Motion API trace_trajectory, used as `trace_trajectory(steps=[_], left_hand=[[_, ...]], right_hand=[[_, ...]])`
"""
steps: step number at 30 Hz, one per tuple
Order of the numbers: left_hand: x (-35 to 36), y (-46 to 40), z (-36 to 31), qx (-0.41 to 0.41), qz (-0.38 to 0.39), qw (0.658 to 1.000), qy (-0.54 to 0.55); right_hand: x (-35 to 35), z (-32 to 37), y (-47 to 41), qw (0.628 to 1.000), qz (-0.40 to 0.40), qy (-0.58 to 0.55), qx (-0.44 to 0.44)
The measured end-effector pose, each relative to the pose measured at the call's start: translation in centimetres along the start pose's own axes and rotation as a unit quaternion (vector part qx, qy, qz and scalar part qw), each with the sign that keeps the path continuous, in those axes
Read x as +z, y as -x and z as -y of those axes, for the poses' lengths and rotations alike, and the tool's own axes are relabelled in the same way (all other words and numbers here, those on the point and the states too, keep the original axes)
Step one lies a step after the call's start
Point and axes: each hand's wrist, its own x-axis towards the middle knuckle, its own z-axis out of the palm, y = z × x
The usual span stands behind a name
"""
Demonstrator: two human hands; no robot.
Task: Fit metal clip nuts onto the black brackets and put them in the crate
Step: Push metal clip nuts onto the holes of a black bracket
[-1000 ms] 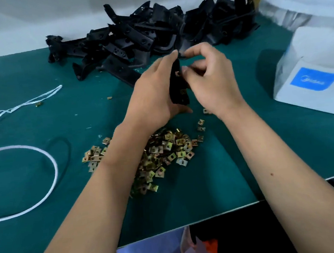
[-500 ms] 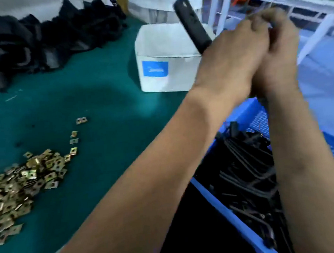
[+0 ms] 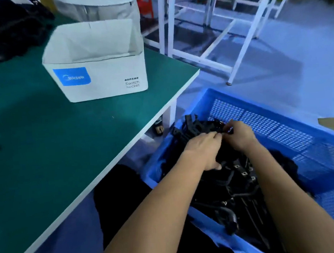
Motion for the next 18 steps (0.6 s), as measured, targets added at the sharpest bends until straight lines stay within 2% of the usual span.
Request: trace_trajectory(steps=[1, 2, 5, 8, 13, 16, 18], left_hand=[[0.8, 0.1, 0.7, -0.004, 0.019, 1.0, 0.002], [1.5, 0.1, 1.2, -0.005, 0.036, 0.999, 0.0], [1.8, -0.2, 1.9, -0.003, 0.034, 0.999, 0.007], [0.7, -0.6, 1.8, -0.006, -0.009, 1.0, 0.013], [-3.2, -0.3, 1.6, -0.02, -0.153, 0.987, 0.04], [-7.1, 1.2, 1.8, -0.042, -0.275, 0.958, 0.064], [-9.8, 3.1, 2.3, -0.056, -0.361, 0.926, 0.093]], right_hand=[[-0.1, 0.7, -2.4, 0.991, -0.032, -0.104, 0.081], [0.7, -0.6, -1.5, 0.992, -0.017, -0.059, 0.113], [0.5, -0.8, -1.5, 0.989, -0.039, -0.048, 0.131], [-1.2, 0.0, -2.5, 0.981, -0.071, -0.093, 0.152], [-5.1, 3.8, -2.9, 0.967, -0.172, -0.155, 0.106], [-8.5, 7.8, -2.3, 0.95, -0.253, -0.18, 0.023], [-10.5, 11.5, -1.4, 0.933, -0.292, -0.203, -0.053]])
